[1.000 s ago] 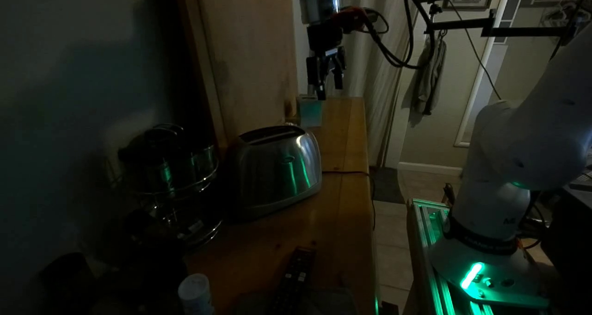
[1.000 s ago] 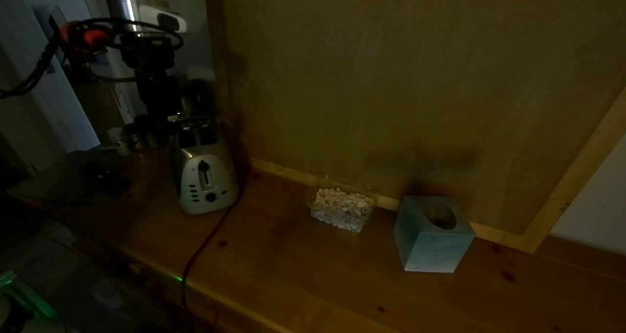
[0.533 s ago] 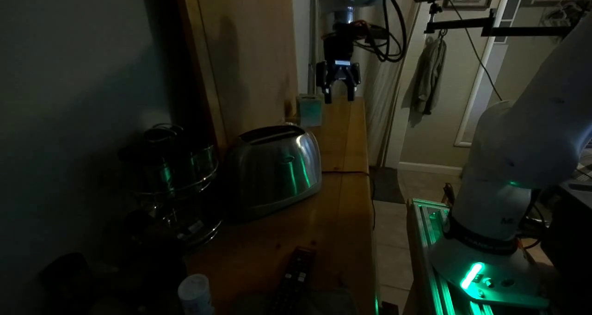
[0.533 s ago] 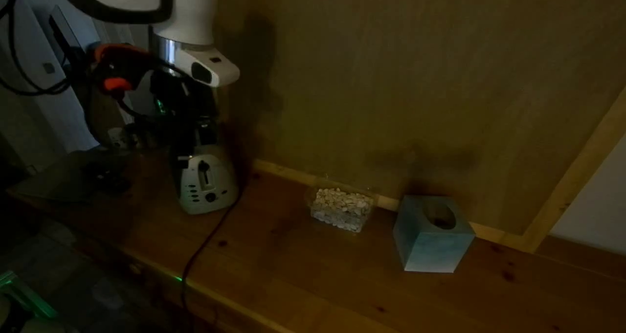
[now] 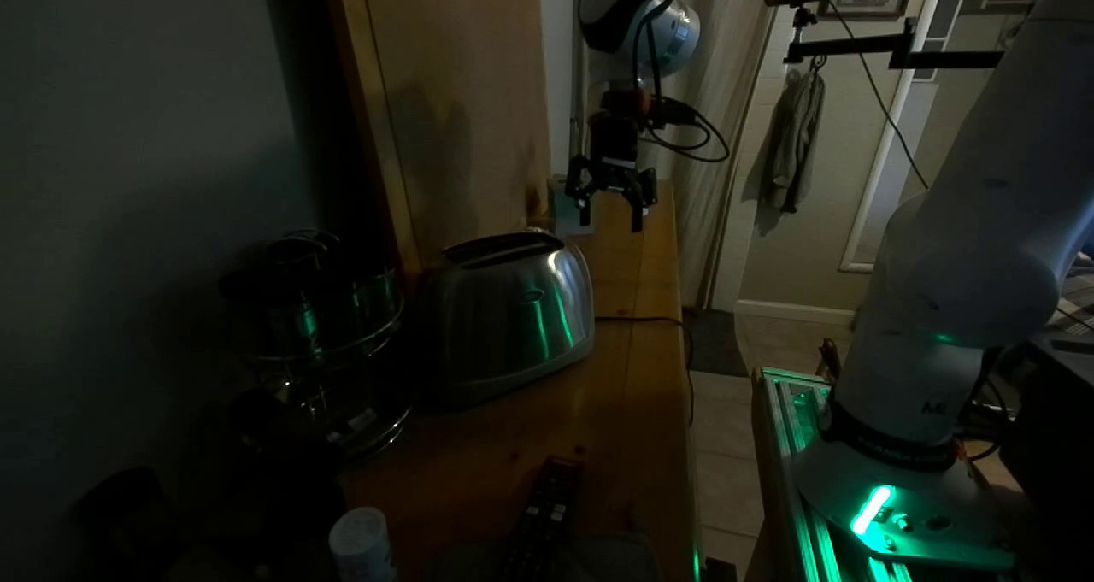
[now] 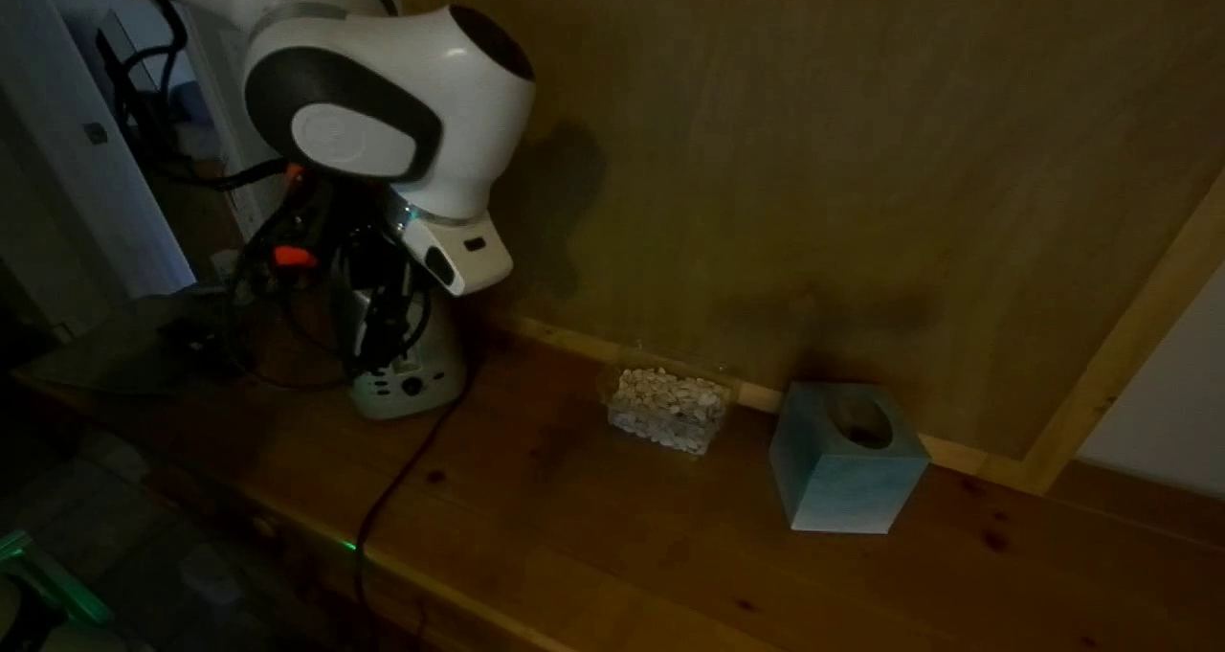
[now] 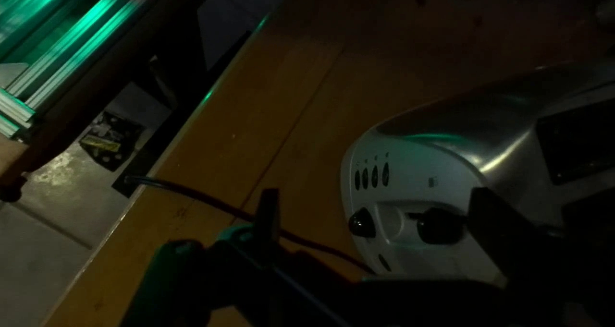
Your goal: Press a button on the left side of the toaster
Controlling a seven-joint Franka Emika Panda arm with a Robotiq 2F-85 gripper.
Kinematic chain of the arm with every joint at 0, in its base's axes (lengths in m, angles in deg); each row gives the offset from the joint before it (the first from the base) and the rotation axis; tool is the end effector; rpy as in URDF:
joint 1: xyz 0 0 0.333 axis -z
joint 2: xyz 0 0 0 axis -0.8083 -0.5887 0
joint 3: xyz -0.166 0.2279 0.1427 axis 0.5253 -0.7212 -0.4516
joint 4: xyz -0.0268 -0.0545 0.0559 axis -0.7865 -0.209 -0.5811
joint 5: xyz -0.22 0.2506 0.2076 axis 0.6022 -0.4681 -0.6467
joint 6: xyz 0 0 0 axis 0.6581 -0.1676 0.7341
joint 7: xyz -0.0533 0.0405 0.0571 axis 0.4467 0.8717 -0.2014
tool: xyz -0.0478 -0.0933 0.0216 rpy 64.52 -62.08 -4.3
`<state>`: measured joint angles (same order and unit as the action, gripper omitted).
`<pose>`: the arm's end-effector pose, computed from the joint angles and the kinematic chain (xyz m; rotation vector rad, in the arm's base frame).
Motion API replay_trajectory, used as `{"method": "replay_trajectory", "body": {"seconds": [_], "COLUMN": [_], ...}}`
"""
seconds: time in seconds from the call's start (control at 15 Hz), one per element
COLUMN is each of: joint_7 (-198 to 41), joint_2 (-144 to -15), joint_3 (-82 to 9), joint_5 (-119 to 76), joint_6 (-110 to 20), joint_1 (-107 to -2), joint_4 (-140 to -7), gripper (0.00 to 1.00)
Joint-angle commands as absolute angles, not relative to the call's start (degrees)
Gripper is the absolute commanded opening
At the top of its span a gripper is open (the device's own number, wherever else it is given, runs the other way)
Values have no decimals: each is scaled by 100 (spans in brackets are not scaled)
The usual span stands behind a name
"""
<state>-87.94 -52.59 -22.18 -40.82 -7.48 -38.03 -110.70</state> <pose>0.3793 -0.2298 0.4128 -2.4335 1.1993 0.4594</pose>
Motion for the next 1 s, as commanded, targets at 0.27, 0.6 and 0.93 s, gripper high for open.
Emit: {"method": "replay_trajectory", "body": {"seconds": [0.27,0.6,0.93], "joint_7": [-8932,-9034,-9098], "joint_2": [-5509,-5829,-6148], "joint_3": [-2182,-1970,-1880], "joint_5": [-4385,-4964,-4839], "joint_6": [-763,-540,-531], "joint_1": [-3650,-3475,-3335], "joint_4": [-10958,-10909,-10900], "gripper": [100,100,52]}}
